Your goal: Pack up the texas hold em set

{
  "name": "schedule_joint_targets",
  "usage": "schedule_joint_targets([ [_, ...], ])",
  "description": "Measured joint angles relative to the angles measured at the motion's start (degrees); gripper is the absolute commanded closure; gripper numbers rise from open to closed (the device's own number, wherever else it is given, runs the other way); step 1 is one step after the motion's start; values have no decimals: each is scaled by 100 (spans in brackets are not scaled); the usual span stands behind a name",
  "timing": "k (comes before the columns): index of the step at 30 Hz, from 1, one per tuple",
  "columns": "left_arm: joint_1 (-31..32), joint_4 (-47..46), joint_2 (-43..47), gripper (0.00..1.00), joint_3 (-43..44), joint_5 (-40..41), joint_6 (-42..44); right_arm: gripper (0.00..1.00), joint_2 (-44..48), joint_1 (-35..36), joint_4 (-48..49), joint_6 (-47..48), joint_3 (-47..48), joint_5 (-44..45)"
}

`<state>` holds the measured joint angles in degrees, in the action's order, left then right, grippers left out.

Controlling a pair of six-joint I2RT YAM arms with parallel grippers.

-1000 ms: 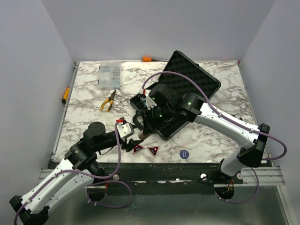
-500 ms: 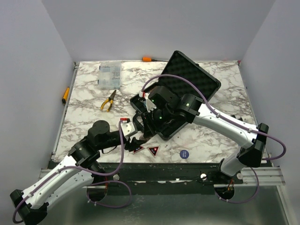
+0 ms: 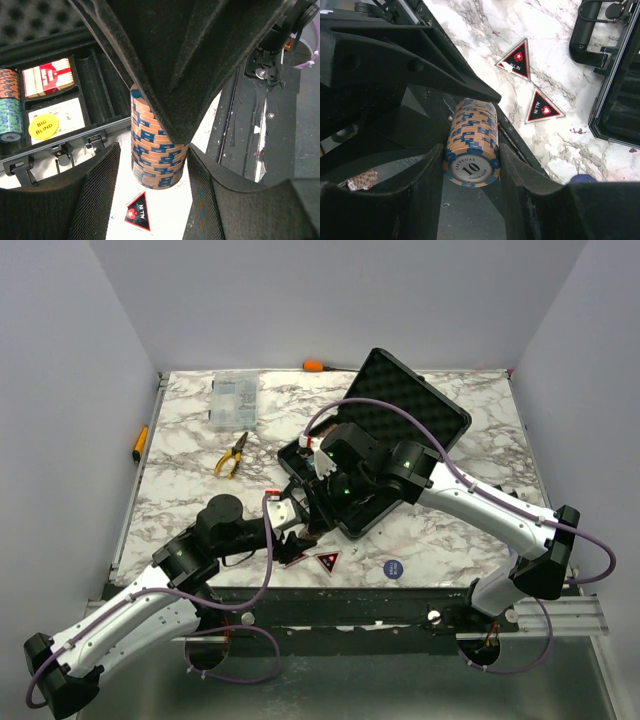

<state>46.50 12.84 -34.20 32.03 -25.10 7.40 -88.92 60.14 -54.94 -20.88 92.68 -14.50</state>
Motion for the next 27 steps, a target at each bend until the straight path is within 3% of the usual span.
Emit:
schedule_joint_targets([
  [7, 50, -22, -44, 47, 0, 9, -63, 99, 15, 0, 4, 2, -37, -17],
  [14, 94, -103, -133, 56, 0, 7, -120, 99, 20, -11, 4, 4, -52, -17],
  [17, 105, -116, -155, 67, 0, 7, -144, 100, 22, -17, 15, 4, -61, -17],
  [23, 125, -140, -229, 99, 0, 4, -216, 100, 24, -24, 15, 17, -85, -15],
  [27, 127, -186, -317, 100, 0, 2, -332, 98, 24, -33, 13, 44, -98, 4],
])
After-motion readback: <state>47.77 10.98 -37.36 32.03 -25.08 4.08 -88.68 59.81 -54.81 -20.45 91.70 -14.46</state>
